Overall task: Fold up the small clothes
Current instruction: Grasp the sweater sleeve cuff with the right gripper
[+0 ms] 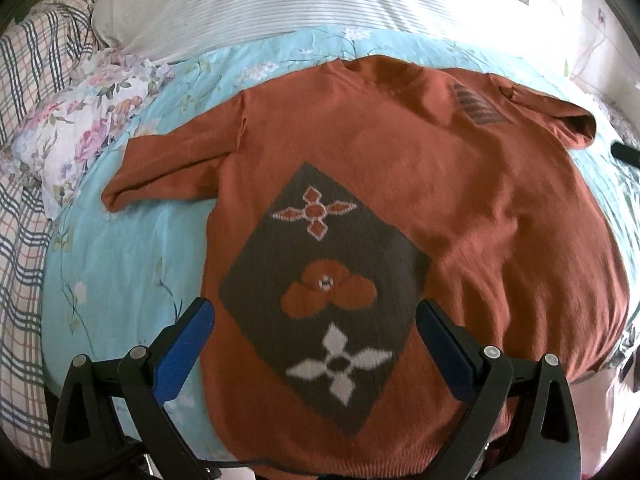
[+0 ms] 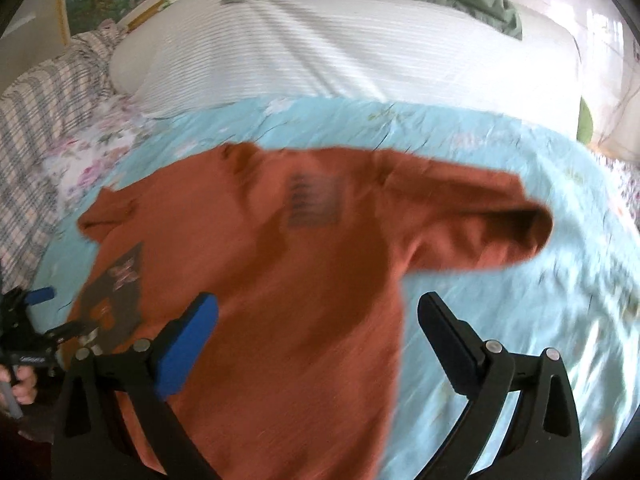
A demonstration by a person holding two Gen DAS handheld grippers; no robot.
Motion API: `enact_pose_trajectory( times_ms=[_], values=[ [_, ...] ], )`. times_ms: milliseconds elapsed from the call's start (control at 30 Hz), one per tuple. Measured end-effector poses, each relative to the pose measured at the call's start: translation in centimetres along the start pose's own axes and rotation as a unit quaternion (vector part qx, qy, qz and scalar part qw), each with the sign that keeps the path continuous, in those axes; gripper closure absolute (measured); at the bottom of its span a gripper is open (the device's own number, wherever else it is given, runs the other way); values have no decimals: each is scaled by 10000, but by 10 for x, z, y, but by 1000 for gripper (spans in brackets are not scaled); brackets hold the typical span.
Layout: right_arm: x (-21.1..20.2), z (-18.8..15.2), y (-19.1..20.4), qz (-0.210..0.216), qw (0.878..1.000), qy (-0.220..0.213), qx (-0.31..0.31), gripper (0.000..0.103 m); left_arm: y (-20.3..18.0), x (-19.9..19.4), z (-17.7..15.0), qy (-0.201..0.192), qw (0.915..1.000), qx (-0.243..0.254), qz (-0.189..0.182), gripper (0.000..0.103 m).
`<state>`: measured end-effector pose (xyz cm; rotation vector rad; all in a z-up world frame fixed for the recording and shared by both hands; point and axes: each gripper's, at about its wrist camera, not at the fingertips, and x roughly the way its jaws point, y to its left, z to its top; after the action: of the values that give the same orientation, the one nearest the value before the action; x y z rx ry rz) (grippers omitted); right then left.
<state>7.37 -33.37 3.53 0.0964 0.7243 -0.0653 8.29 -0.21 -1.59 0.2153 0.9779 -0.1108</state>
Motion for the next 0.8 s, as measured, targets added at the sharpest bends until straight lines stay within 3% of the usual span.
enact_pose_trajectory(
  times_ms=[100,267,433,500,533,567,600,633,667,733,800],
  values=[
    [26,34,-28,-55,9999,23,-81,3,-1,11,9,48,9999,-54,-88,2],
    [100,71,-68,-306,9977,594,-137,6,-9,30,15,236,9996,-43,-162,2],
    [157,80,-92,-316,9923,1162,-280,9,-19,49,17,454,9988,92,-126,2],
    [174,75,-95,-306,9890,1407,-341,23,-22,54,19,488,9986,115,-147,2],
    [180,71,-95,-335,9868,1543,-375,47,-22,56,20,502,9985,113,-170,2],
    [181,68,-95,-386,9856,1593,-423,61,-23,57,20,513,9985,113,-180,2],
    [180,67,-94,-402,9862,1542,-441,65,-23,59,21,517,9984,109,-196,2],
    [176,67,-92,-359,9871,1506,-403,82,-24,60,21,552,9982,102,-214,2],
    [171,67,-90,-310,9888,1430,-309,90,-24,61,21,564,9981,98,-219,2],
    [156,70,-82,-243,9925,1185,-189,90,-25,62,21,571,9981,91,-235,2],
    [134,75,-69,174,9960,874,95,90,-24,62,20,590,9979,82,-249,2]
  ],
)
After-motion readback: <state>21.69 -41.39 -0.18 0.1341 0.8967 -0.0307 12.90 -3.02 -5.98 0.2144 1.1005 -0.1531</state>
